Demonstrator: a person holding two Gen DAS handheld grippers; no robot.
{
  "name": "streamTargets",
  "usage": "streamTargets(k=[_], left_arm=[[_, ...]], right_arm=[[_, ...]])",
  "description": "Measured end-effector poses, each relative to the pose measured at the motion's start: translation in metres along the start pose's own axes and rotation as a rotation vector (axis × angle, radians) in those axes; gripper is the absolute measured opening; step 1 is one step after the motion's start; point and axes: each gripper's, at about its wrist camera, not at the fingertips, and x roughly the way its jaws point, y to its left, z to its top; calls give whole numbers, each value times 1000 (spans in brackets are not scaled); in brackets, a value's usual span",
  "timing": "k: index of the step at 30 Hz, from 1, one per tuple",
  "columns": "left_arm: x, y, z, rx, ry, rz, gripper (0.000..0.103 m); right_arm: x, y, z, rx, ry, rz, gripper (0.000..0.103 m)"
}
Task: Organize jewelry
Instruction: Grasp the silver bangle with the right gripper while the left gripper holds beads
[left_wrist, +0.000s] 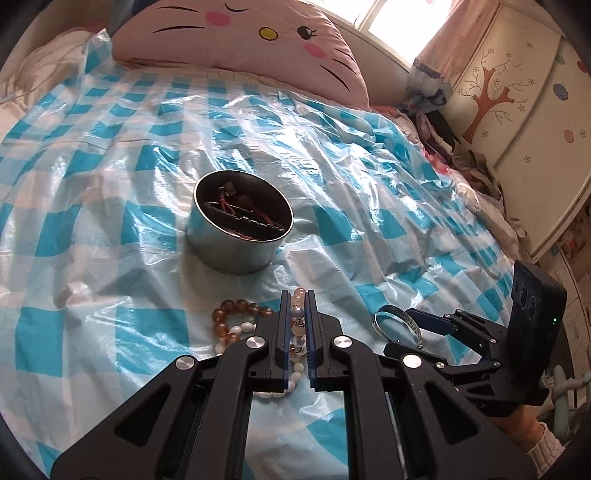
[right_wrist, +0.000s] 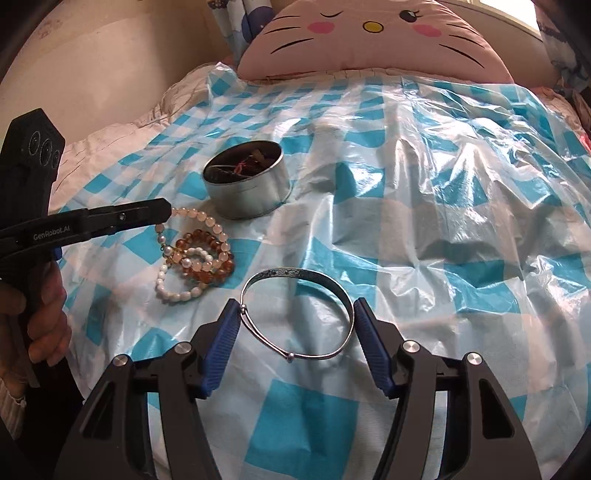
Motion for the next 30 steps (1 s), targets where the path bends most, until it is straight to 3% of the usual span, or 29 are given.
streamTargets(k=[4, 12, 22, 30], left_arm=[[-4, 0, -2, 20, -22, 90, 7], [-9, -1, 0, 75, -70, 260, 7], [-16, -4, 3, 106, -116, 339, 7], [-14, -6, 6, 129, -131, 378, 7]], right_arm=[[1, 16, 7, -34, -5, -15, 61], [5, 14, 18, 47, -11, 15, 61], [14, 13, 31, 257, -105, 174, 62], [13, 12, 34, 285, -159, 160, 62]])
